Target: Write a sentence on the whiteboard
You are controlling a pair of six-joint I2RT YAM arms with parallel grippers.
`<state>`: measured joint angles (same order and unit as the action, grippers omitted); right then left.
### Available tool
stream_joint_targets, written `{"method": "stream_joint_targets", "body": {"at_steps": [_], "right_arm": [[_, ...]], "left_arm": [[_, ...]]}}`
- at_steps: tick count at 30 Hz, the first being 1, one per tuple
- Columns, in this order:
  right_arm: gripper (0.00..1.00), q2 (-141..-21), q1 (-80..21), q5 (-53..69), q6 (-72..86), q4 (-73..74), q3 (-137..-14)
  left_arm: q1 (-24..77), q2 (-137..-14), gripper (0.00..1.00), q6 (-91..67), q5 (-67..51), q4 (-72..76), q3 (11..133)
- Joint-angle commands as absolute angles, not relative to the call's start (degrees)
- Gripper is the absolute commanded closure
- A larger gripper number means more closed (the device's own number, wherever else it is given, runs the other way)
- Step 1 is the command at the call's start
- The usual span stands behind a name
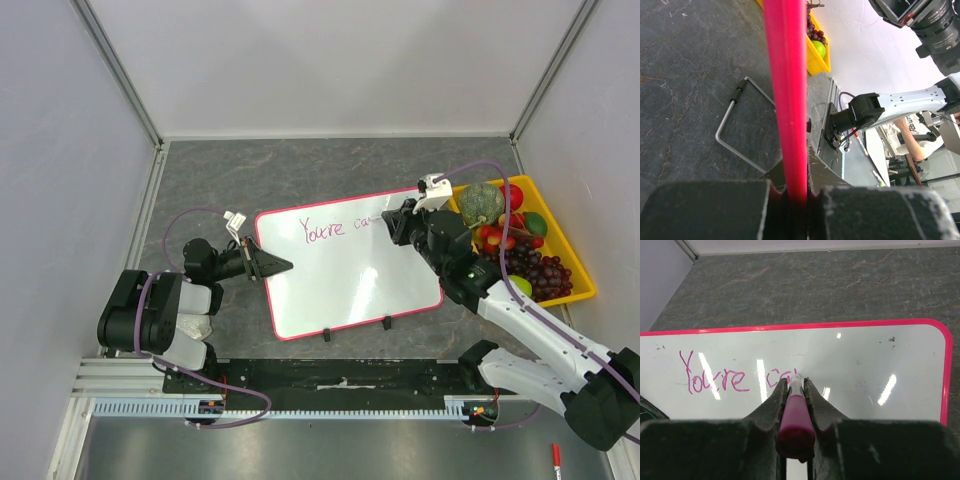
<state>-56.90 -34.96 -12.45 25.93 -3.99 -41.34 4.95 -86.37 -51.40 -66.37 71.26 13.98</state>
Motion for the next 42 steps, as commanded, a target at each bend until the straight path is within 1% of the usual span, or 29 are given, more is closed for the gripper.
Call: {"method": "stream_joint_targets", "body": {"at_steps": [1, 11, 24, 33, 42], "right_arm": [[1.0, -55.63, -34.63, -11.6, 25.05, -3.08, -40.17], [1.0, -55.46, -34.54, -8.35, 24.79, -0.35, -38.76], [1.0, -52.38, -34.54, -4.04, 24.87, 3.08, -36.21], [1.0, -51.86, -34.54, -3.6, 25.31, 2.29, -41.39], [1.0, -54.05, -34.45, -9.84, 24.08, 0.62, -46.75]], "left_arm": [[5.1, -87.19, 0.98, -46.76, -66.27, 71.72, 13.18], [5.1, -87.19, 0.98, -46.76, -66.27, 71.72, 13.18], [5.18, -87.19, 0.98, -46.76, -66.27, 71.81, 13.18], [5.1, -87.27, 0.98, -46.76, -66.27, 71.81, 13.18], [5.1, -87.19, 0.98, -46.76, -66.27, 71.72, 13.18]]}}
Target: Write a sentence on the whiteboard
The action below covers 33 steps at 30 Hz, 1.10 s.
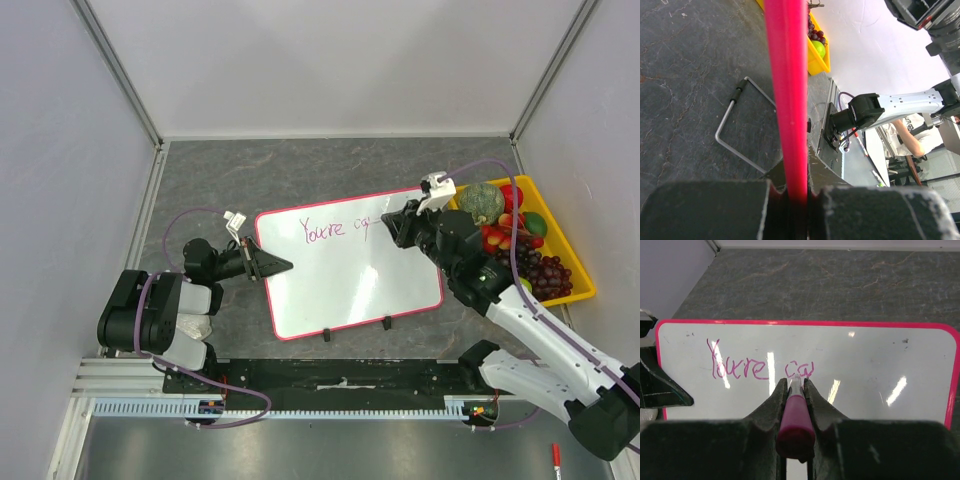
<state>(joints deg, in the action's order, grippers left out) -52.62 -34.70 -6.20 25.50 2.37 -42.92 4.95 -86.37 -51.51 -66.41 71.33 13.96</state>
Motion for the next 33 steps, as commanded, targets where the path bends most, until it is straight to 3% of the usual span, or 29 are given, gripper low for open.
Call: {"method": "stream_joint_targets", "body": {"at_steps": [1, 33], "right_arm": [[1.0, -54.57, -34.45, -10.28, 24.0, 0.44, -46.84], [1.0, -57.04, -32.87, -12.13, 23.47, -1.85, -42.01]], "left_arm": [[5.1, -87.27, 0.98, -46.76, -66.27, 71.81, 13.18], [5.1, -87.1, 0.98, -46.76, -66.27, 71.81, 13.1]]}}
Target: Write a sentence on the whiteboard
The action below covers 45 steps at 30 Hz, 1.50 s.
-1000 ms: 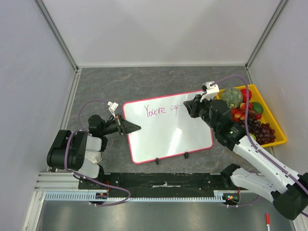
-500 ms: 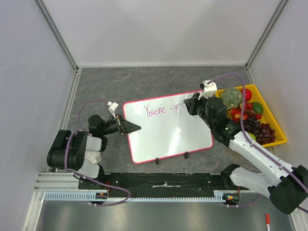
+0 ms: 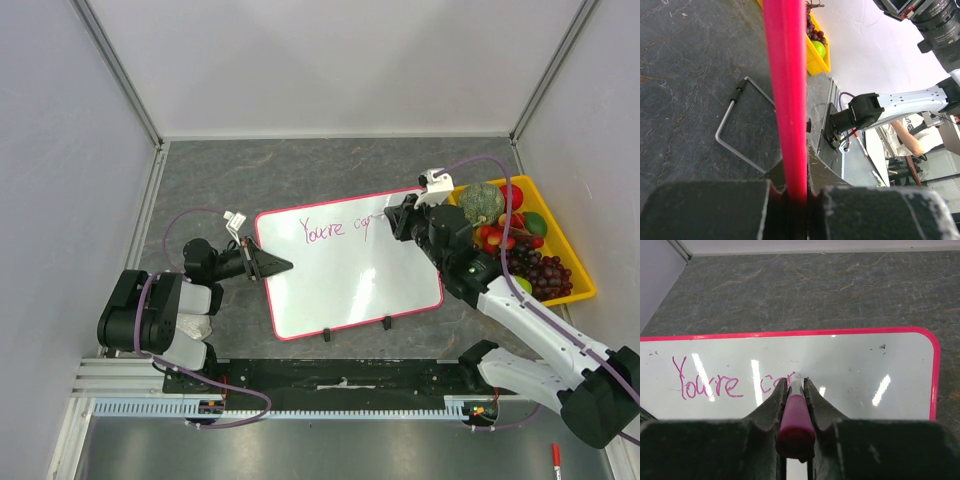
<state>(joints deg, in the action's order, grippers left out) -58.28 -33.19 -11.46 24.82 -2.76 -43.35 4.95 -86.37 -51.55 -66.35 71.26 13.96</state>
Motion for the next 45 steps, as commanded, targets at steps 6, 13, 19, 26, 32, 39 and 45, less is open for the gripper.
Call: {"method": "stream_joint_targets", "body": {"at_steps": [6, 13, 19, 26, 32, 39, 45], "right_arm": [[1.0, -55.9, -32.87, -10.64, 23.12, -0.7, -41.22], [1.0, -55.72, -32.87, -7.21, 23.55, -1.49, -41.04], [1.0, -56.25, -32.78, -5.8, 26.19, -3.51, -41.31], [1.0, -52.56, -31.47, -7.56, 26.46, -3.52, -41.31], [1.0, -53.61, -28.74, -6.77, 25.84, -2.99, -41.66], [1.0, -55.11, -26.37, -4.66, 25.66, -2.99, -41.4], [1.0, -55.37, -25.93, -3.34, 25.93, -3.69, -41.05]], "left_arm": [[5.18, -87.1, 0.98, -46.76, -66.27, 71.81, 13.1], [5.18, -87.1, 0.98, -46.76, -66.27, 71.81, 13.1], [5.1, -87.01, 0.98, -46.76, -66.27, 71.89, 13.1], [5.18, -87.1, 0.98, -46.76, -66.27, 71.89, 13.1], [5.1, -87.1, 0.98, -46.85, -66.36, 71.89, 13.1], [5.1, -87.19, 0.98, -46.85, -66.36, 71.98, 13.1], [5.1, -87.19, 0.98, -46.85, -66.27, 71.98, 13.18]]}}
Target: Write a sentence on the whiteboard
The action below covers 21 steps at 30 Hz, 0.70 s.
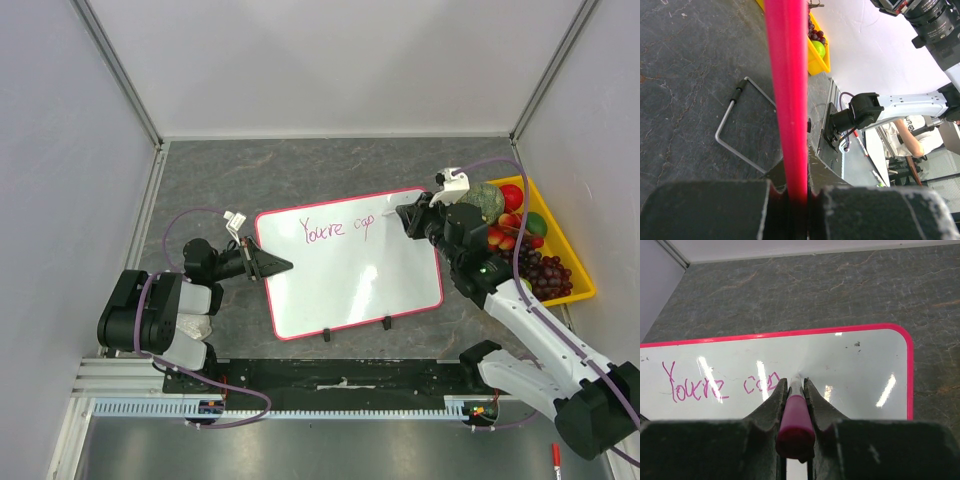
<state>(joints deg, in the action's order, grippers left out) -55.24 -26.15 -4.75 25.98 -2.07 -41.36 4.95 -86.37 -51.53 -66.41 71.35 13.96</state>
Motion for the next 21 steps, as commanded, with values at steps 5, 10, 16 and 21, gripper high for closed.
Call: {"method": "stream_joint_targets", "body": {"at_steps": [5, 10, 16, 21], "right_arm": [[1.0, -56.34, -25.84, -1.41, 26.63, -4.92, -40.87], [1.0, -55.9, -25.84, -0.18, 26.72, -4.83, -40.26], [1.0, -54.06, -25.75, 1.41, 26.37, -3.17, -37.89], [1.0, -53.44, -25.84, 0.62, 25.75, -2.55, -36.56]], "left_arm": [[5.1, -87.19, 0.98, -46.85, -66.27, 71.98, 13.1], [5.18, -87.01, 0.98, -46.85, -66.27, 71.9, 13.1], [5.18, -87.1, 0.98, -46.85, -66.36, 71.89, 13.1], [5.1, -87.28, 0.98, -46.93, -66.36, 71.98, 13.18]]}}
